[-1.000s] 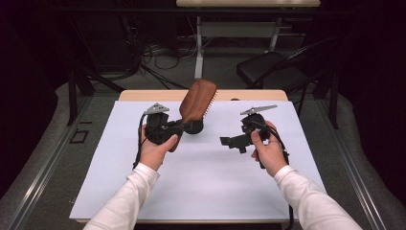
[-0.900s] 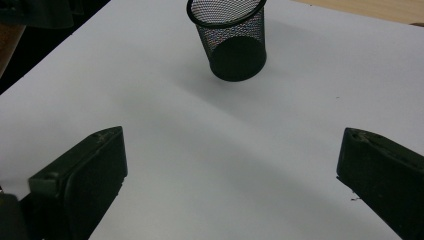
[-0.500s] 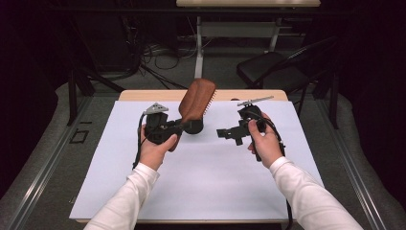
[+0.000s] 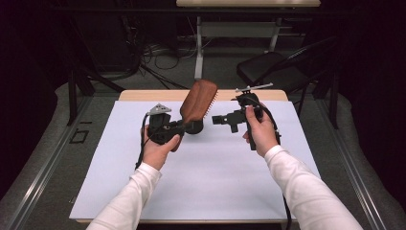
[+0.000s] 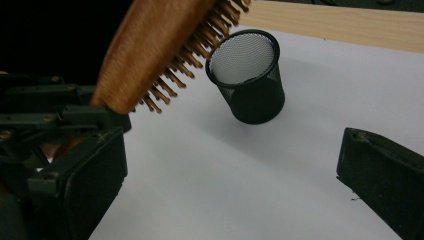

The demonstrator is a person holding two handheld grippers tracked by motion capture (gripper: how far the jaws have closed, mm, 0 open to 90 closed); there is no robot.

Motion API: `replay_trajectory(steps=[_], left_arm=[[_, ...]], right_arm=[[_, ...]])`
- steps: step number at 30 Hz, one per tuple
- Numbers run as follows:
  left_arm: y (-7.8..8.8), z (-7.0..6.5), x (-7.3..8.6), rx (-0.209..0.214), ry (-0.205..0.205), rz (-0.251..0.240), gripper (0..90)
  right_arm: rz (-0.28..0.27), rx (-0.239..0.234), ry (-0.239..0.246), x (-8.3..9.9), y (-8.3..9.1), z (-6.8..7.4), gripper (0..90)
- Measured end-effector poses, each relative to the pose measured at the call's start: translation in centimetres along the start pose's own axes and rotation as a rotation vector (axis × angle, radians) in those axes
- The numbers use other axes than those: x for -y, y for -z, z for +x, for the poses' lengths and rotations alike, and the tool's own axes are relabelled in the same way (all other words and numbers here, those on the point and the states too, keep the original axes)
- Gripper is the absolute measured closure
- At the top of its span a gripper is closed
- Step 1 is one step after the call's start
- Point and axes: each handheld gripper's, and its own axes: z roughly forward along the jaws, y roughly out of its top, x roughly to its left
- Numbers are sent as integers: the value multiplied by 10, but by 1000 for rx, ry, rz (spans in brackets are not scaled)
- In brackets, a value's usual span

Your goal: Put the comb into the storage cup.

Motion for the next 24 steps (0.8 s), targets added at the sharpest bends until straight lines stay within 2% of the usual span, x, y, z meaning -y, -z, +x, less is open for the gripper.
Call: replay_trajectory(steps=[8, 16, 24], left_arm=[[-1, 1, 0, 2, 1, -5, 720], [0, 1, 0, 6, 3, -6, 720], [-2, 1, 1, 11, 7, -6, 720]], right_arm=[[-23, -27, -36, -16, -5, 5, 0], [-28, -23, -65, -27, -14, 3, 1], [-40, -43, -88, -35, -18, 1, 2]])
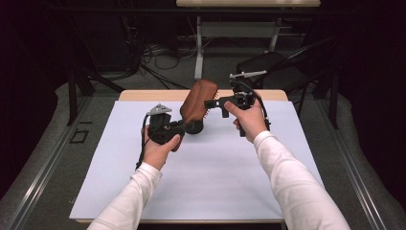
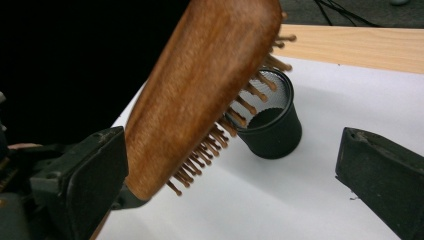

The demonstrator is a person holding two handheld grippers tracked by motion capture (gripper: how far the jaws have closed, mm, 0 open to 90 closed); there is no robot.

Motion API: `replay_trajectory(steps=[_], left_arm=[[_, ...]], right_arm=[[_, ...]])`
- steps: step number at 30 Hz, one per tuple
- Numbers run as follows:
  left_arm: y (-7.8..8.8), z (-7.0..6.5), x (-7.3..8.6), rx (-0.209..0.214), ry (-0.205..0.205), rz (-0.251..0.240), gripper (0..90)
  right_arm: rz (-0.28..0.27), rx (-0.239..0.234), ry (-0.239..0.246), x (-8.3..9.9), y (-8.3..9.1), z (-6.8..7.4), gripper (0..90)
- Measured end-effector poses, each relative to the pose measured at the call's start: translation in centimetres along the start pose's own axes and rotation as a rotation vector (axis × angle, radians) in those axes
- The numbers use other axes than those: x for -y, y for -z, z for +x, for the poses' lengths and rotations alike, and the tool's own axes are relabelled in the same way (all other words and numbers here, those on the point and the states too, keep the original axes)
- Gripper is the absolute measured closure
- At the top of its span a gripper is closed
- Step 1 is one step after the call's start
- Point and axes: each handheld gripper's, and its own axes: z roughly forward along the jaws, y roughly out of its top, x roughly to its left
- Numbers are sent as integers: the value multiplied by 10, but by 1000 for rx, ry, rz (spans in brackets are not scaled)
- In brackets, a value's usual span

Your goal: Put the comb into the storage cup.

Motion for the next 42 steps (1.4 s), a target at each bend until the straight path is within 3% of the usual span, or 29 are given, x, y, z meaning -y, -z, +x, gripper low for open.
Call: replay_trajectory(steps=[20, 42], left_arm=[[-2, -1, 1, 10, -6, 1, 719], [-8, -12, 3, 41, -21, -7, 719]], right_arm=[[-12, -47, -78, -8, -9, -4, 29], [-26, -104, -142, -10, -20, -10, 70]])
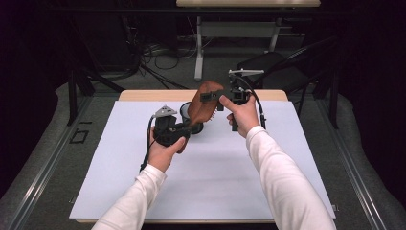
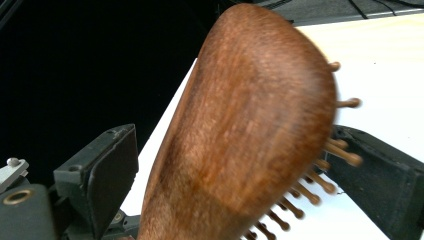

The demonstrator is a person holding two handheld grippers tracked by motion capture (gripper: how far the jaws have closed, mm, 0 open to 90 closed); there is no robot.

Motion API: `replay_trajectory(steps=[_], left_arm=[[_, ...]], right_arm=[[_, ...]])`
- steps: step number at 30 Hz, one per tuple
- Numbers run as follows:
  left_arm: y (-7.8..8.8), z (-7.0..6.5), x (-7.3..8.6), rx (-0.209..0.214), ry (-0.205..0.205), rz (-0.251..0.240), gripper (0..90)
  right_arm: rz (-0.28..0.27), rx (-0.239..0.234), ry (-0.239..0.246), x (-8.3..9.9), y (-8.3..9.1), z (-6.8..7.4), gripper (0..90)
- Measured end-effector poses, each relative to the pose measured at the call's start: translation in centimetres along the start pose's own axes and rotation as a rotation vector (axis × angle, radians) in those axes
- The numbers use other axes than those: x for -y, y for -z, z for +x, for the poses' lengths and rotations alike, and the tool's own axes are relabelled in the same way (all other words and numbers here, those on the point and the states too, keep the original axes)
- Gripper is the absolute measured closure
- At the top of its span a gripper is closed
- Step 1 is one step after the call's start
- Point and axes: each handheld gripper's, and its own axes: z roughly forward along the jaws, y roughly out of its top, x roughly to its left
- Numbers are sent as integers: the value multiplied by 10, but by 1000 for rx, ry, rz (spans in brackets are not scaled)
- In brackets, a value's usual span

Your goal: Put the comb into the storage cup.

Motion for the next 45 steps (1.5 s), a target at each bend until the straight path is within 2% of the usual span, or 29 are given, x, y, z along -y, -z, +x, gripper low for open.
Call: replay_trajectory(steps=[13, 30, 45], left_arm=[[-5, -6, 2, 14, -13, 7, 720], [-7, -4, 6, 22, -16, 13, 720], [-8, -1, 8, 21, -10, 24, 722]], right_arm=[[-4, -13, -11, 1, -4, 1, 117], [-36, -23, -44, 1, -1, -4, 169], [-58, -47, -81, 2, 3, -12, 354]])
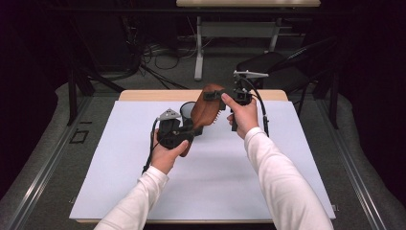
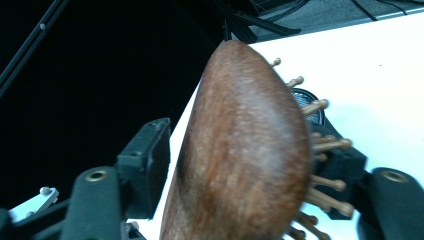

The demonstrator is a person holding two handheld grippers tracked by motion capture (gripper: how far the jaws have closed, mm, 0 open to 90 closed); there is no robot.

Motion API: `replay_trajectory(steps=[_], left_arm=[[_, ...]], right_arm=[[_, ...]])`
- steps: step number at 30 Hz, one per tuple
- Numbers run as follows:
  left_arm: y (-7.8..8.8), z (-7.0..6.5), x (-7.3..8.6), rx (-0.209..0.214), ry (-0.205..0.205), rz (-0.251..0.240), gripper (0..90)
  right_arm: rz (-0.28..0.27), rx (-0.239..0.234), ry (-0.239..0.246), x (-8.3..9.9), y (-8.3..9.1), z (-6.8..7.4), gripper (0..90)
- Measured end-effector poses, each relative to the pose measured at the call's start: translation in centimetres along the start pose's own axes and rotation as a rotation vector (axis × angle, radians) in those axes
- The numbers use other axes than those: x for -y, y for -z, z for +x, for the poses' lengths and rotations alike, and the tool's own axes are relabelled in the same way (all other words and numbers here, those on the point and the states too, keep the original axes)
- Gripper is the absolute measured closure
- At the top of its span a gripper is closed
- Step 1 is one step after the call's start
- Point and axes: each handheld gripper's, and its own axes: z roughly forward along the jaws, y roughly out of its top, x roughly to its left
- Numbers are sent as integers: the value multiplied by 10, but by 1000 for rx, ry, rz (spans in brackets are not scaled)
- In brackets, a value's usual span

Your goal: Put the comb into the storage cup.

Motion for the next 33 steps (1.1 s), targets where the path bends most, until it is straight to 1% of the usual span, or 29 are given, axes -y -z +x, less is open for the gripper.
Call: replay_trajectory(steps=[1, 3, 7, 13, 17, 24, 26, 29, 33], left_arm=[[0, 0, 0, 1, 0, 1, 722], [0, 0, 0, 1, 0, 1, 722], [0, 0, 0, 2, -1, 3, 722], [-1, 1, 1, 3, -1, 9, 723], [-2, 1, 2, 3, -3, 13, 723], [-3, 2, 3, 2, -2, 18, 723], [-3, 3, 3, 3, -2, 19, 723], [-2, 3, 3, 5, -1, 19, 723], [-3, 3, 4, 3, -3, 21, 723]], right_arm=[[-3, -4, 3, 0, 0, -1, 370], [-5, -15, -14, 0, 1, -3, 381], [-12, -32, -25, 0, 2, -4, 396], [-11, -32, -26, 0, 2, -5, 402], [-9, -27, -36, 0, 2, -5, 404], [-10, -31, -24, 1, 1, -5, 412], [-12, -31, -34, 1, 2, -5, 417], [-12, -51, -42, 0, 2, -6, 427], [-16, -54, -43, 0, 3, -6, 430]])
